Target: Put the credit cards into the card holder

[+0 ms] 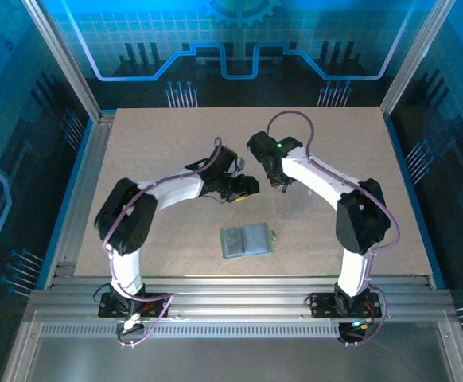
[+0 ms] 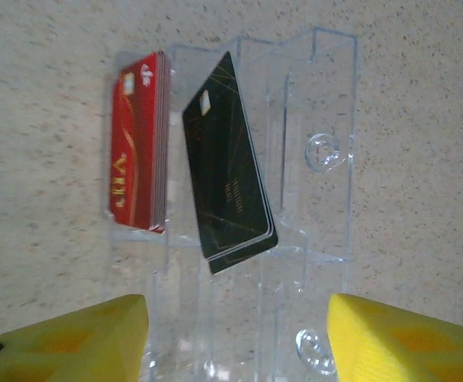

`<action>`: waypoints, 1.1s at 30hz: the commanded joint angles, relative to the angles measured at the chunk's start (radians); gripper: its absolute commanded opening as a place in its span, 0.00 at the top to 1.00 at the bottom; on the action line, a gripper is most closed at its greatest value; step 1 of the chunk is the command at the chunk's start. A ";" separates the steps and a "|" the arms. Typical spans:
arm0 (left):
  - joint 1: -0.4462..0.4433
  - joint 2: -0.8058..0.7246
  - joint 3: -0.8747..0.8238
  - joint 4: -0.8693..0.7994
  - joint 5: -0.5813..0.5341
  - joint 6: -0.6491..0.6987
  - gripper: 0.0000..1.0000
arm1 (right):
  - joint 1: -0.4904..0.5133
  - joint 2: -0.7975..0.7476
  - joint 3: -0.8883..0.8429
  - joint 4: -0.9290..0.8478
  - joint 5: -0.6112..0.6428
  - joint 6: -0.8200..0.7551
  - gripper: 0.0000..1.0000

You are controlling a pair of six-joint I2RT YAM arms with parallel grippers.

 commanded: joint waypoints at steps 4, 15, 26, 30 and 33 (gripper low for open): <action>-0.005 0.169 0.180 0.001 0.091 0.005 0.47 | -0.033 0.060 0.073 -0.035 0.077 -0.066 0.38; -0.007 0.244 0.245 -0.013 0.107 -0.004 0.48 | -0.065 0.157 0.131 -0.006 0.064 -0.135 0.41; -0.001 0.263 0.236 0.008 0.114 -0.023 0.48 | -0.077 0.210 0.154 -0.024 0.123 -0.143 0.49; 0.001 0.266 0.234 0.009 0.114 -0.025 0.50 | -0.078 0.197 0.150 -0.027 0.141 -0.144 0.53; 0.000 0.268 0.231 0.015 0.112 -0.028 0.50 | -0.080 0.184 0.150 -0.027 0.149 -0.150 0.56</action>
